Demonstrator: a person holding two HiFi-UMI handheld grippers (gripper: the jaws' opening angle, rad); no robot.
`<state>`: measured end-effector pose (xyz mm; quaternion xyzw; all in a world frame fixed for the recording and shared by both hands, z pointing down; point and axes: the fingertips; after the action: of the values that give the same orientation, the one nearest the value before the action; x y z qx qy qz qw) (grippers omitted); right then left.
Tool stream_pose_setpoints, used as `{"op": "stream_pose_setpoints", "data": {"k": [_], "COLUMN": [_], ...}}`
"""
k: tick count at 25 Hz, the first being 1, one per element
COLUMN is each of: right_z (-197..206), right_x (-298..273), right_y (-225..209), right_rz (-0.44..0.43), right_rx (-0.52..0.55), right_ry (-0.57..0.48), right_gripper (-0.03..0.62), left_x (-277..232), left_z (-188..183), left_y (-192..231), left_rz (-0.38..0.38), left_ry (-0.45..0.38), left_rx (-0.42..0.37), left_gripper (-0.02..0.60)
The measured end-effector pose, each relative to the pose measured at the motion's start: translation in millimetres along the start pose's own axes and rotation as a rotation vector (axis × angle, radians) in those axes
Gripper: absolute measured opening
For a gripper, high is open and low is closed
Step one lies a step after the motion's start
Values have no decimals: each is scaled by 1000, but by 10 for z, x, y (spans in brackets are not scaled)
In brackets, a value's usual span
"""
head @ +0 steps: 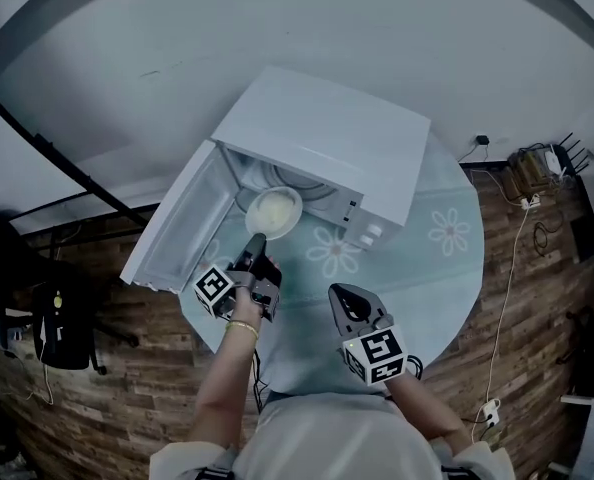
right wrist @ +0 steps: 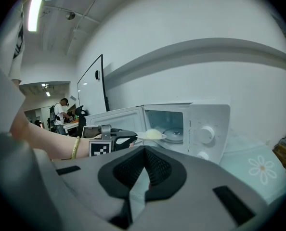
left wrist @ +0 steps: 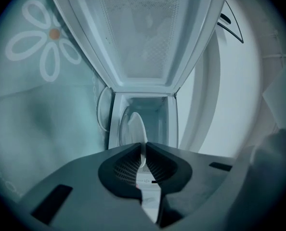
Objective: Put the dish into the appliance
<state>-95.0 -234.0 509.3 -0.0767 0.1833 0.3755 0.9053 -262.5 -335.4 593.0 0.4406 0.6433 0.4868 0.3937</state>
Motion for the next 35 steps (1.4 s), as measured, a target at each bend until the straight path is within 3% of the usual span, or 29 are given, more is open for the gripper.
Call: {"op": "stream_pose_setpoints", "data": {"k": [12,22,30,35], "right_z": [17,60,94,110], "right_x": [-126,-150,-52,11], "right_y": [-192,-147,-200,-246], "right_rz": [76,77,105,125], "right_rx": [-31,-31,-34,-54], "right_ry": [29,59,64,61], "right_gripper": [5,5,5,5], "left_x": [-584,-1080,-1291,-1344], "left_z": [-199,-222,-228,-237], "left_y": [222,348,506,522], "left_rz": [-44,-105,-162,-153], "left_ry": [27,47,58,65], "left_rx": [-30,-43,-88,-101], "left_gripper": [34,31,26,26]}}
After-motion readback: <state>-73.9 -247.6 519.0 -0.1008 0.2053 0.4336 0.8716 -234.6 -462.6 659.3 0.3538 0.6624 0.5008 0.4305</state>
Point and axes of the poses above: the fingertips, and each gripper's own axes: x backward along the fingers, y to its left, z out of its underside, and after that the axes turned 9 degrees about x, right-handed
